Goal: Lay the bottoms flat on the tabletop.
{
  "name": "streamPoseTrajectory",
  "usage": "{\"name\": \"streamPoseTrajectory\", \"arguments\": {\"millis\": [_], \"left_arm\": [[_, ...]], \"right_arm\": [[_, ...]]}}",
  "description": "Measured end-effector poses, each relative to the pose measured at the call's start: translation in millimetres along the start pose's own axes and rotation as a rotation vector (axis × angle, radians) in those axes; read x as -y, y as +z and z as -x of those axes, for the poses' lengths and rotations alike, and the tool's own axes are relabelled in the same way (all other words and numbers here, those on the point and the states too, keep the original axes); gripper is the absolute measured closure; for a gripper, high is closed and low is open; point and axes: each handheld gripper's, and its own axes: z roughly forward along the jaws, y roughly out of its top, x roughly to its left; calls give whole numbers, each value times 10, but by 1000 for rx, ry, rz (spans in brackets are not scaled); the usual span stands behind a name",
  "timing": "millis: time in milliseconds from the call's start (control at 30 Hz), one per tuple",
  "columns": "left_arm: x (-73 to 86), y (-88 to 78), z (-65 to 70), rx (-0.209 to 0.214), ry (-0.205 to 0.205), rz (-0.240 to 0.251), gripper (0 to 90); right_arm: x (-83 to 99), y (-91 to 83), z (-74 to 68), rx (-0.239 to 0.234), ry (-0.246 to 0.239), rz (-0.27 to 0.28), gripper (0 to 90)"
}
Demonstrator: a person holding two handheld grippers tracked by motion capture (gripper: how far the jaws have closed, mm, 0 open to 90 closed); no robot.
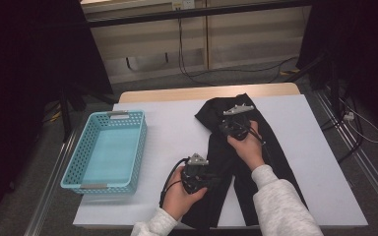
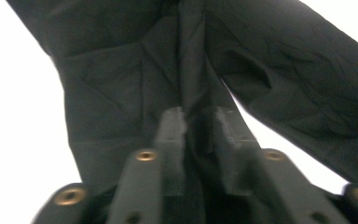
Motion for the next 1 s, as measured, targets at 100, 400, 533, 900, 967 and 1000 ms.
{"name": "streamPoseTrajectory", "arguments": {"millis": [100,400,533,900,967,1000], "left_arm": [[10,19,-8,-6,-3,-14,868],[-42,-92,-30,32,-26,7,900],[-92,-211,-19,53,-37,43,900],[-150,-379,-8,94,-57,106,900],[-158,-383,-14,98,-57,107,900],[-166,-377,-10,99,-55,109,900]], "right_arm": [[4,-12,9,-2,2,0,881],[5,-90,53,5,12,9,882],[-14,-113,79,13,29,19,883],[-86,-190,128,11,31,25,883],[-88,-204,129,9,35,28,883],[-88,-207,129,11,29,26,883]]}}
